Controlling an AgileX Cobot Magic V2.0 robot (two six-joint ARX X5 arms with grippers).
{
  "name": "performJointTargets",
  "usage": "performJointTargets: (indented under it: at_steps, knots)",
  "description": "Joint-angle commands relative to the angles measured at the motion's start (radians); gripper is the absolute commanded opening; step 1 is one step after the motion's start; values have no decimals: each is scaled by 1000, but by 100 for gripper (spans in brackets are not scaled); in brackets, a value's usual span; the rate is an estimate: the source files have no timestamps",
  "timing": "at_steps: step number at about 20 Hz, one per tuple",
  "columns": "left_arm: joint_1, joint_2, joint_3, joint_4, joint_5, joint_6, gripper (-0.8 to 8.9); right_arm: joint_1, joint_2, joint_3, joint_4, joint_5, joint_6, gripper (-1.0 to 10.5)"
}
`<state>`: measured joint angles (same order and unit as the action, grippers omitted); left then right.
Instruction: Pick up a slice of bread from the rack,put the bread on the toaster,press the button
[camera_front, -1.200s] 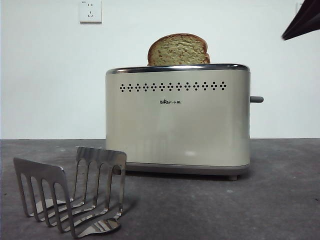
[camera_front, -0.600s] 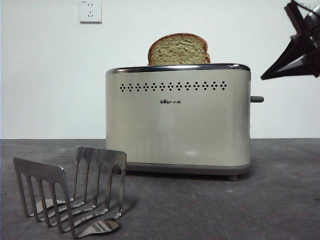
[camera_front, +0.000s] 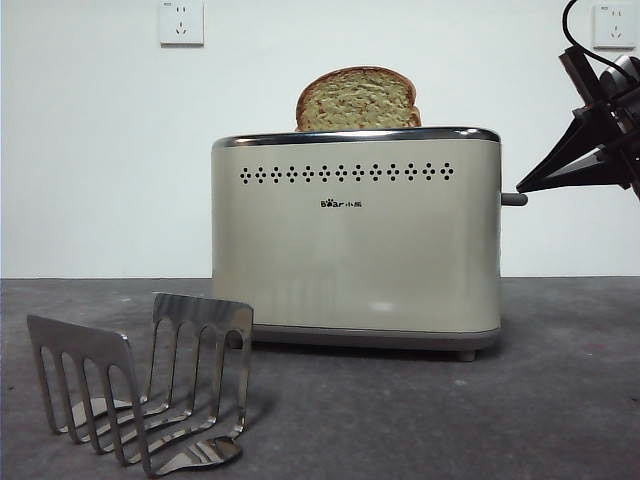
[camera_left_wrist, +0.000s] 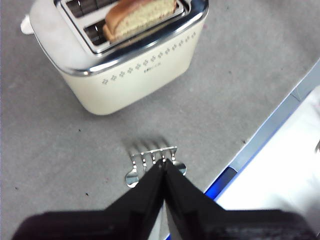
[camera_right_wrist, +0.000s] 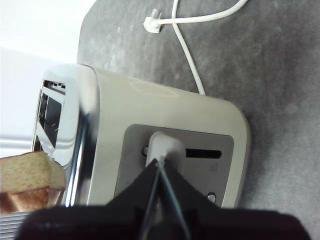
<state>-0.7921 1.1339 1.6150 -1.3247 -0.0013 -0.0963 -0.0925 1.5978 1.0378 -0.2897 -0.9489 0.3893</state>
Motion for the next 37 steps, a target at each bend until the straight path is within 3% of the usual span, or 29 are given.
performJointTargets:
  at_steps: [1,13,24,26,37]
  knots:
    - [2,-9,-18,3,-2,-16,-8,3,10,3,7,14,3,-7]
    - [2,-13,-18,3,-2,-16,-8,41,56,3,5,123,14,-7]
    - [2,-13,-18,3,-14,-4,-8,54,119,3,-17,124,10,-8]
    - [2,-13,-18,3,-54,-4,-8,55,137,3,-27,133,3,-7]
    - [2,-13,-18,3,-55,-4,-8,55,202,3,-95,185,-36,-7]
